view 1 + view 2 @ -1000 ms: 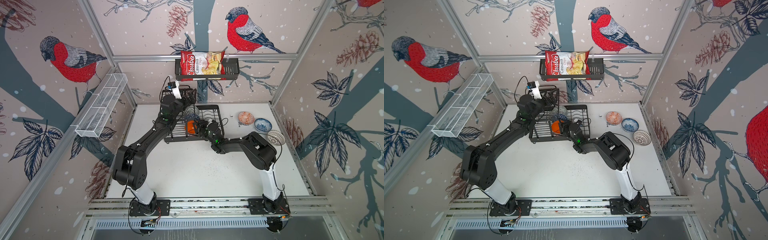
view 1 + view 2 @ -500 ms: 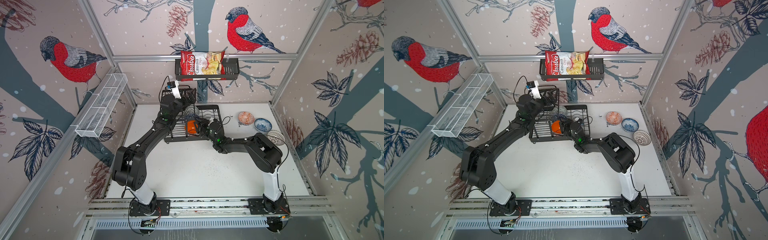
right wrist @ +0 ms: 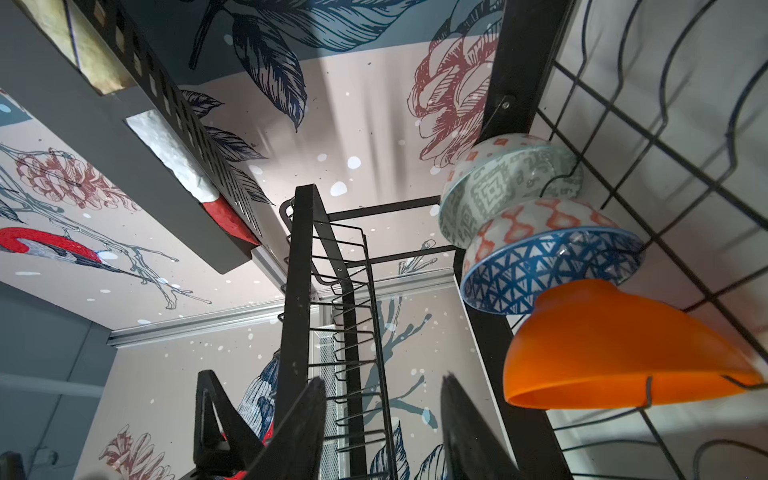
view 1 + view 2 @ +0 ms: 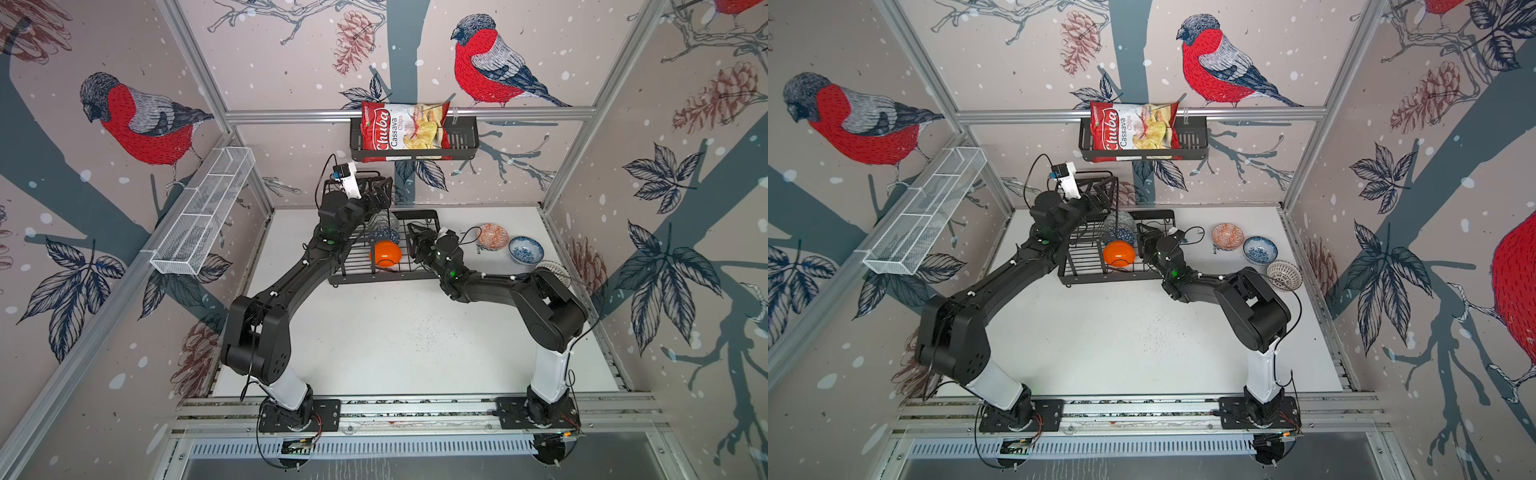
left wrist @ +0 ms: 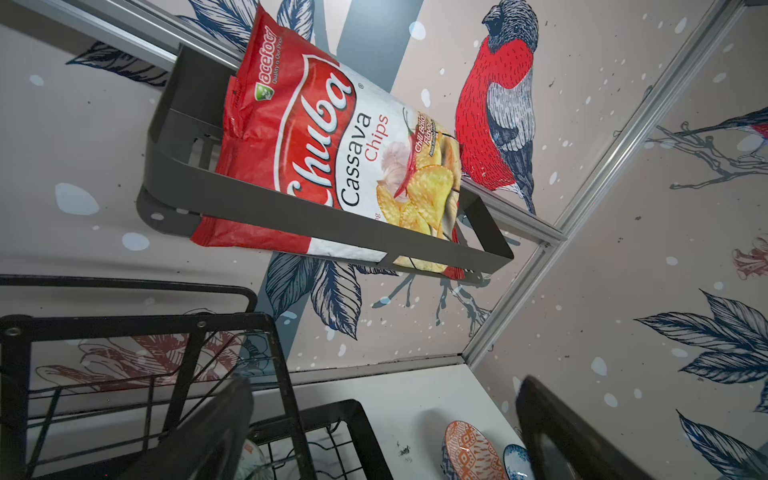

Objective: Load the bowls into the dish rack
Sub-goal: 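Open the right gripper and lift it off the orange bowl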

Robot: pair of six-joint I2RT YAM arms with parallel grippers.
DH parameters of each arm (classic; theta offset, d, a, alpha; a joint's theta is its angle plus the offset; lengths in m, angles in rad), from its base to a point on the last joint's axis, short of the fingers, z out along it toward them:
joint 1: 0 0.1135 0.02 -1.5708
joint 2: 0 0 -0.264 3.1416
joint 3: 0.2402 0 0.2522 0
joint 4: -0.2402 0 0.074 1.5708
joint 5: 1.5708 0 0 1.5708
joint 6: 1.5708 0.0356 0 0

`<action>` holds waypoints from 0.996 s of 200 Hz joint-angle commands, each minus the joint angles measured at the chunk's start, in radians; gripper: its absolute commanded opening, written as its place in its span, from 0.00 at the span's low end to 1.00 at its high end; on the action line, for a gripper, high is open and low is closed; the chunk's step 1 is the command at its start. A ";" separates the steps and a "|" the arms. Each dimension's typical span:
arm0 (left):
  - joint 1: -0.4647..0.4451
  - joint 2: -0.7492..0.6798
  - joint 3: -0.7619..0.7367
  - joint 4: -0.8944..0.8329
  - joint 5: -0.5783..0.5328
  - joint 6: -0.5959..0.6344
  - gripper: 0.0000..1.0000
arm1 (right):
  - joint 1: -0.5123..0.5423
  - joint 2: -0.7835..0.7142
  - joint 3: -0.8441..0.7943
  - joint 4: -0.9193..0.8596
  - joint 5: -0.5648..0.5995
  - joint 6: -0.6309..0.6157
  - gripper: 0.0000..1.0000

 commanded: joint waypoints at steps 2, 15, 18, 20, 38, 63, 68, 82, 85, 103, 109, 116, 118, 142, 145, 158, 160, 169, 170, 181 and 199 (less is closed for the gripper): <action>0.002 0.001 -0.005 0.065 0.026 -0.015 0.99 | -0.013 -0.023 -0.006 -0.017 0.008 -0.049 0.47; 0.002 0.001 -0.005 0.067 0.027 -0.017 0.99 | -0.019 -0.032 -0.011 -0.016 0.010 -0.052 0.48; 0.002 0.002 -0.005 0.066 0.027 -0.018 0.99 | -0.020 -0.032 -0.012 -0.017 0.009 -0.053 0.48; 0.002 0.003 -0.005 0.068 0.028 -0.018 0.99 | -0.021 -0.033 -0.013 -0.017 0.011 -0.054 0.48; 0.002 0.007 0.000 0.068 0.036 -0.022 0.99 | -0.029 -0.045 -0.018 -0.022 0.018 -0.065 0.49; -0.001 0.014 0.005 0.069 0.046 -0.027 0.99 | -0.047 -0.056 -0.019 -0.040 0.022 -0.083 0.51; -0.001 0.016 0.006 0.070 0.048 -0.027 0.99 | -0.051 -0.057 -0.020 -0.040 0.024 -0.086 0.52; -0.005 0.022 0.013 0.066 0.054 -0.028 0.99 | -0.062 -0.063 -0.016 -0.053 0.027 -0.104 0.56; -0.007 0.022 0.015 0.065 0.055 -0.028 0.99 | -0.064 -0.064 -0.013 -0.059 0.028 -0.110 0.56; -0.016 0.025 0.025 0.059 0.059 -0.024 0.99 | -0.086 -0.069 -0.005 -0.085 0.028 -0.135 0.59; -0.020 0.027 0.028 0.058 0.059 -0.020 0.99 | -0.091 -0.074 -0.004 -0.091 0.028 -0.143 0.62; -0.025 0.029 0.032 0.055 0.059 -0.017 0.99 | -0.101 -0.077 -0.001 -0.100 0.029 -0.159 0.65; -0.026 0.030 0.033 0.055 0.059 -0.016 0.99 | -0.105 -0.077 0.001 -0.103 0.029 -0.163 0.65; -0.048 0.046 0.056 0.041 0.064 -0.008 0.99 | -0.148 -0.090 0.021 -0.148 0.017 -0.223 0.78; -0.051 0.049 0.060 0.040 0.065 -0.007 0.99 | -0.155 -0.093 0.024 -0.152 0.013 -0.234 0.80; -0.067 0.062 0.083 0.026 0.067 0.003 0.99 | -0.190 -0.102 0.040 -0.181 -0.003 -0.277 0.89; -0.070 0.065 0.086 0.022 0.067 0.003 0.99 | -0.196 -0.103 0.042 -0.185 -0.007 -0.287 0.90; -0.081 0.075 0.100 0.014 0.070 0.007 0.99 | -0.224 -0.111 0.061 -0.213 -0.022 -0.332 0.98; -0.083 0.076 0.101 0.013 0.070 0.008 0.99 | -0.227 -0.112 0.063 -0.217 -0.023 -0.337 0.98; -0.098 0.089 0.119 0.006 0.073 0.012 0.99 | -0.264 -0.124 0.094 -0.271 -0.035 -0.410 1.00; -0.120 0.118 0.155 -0.011 0.082 0.008 0.99 | -0.327 -0.146 0.155 -0.400 -0.034 -0.561 1.00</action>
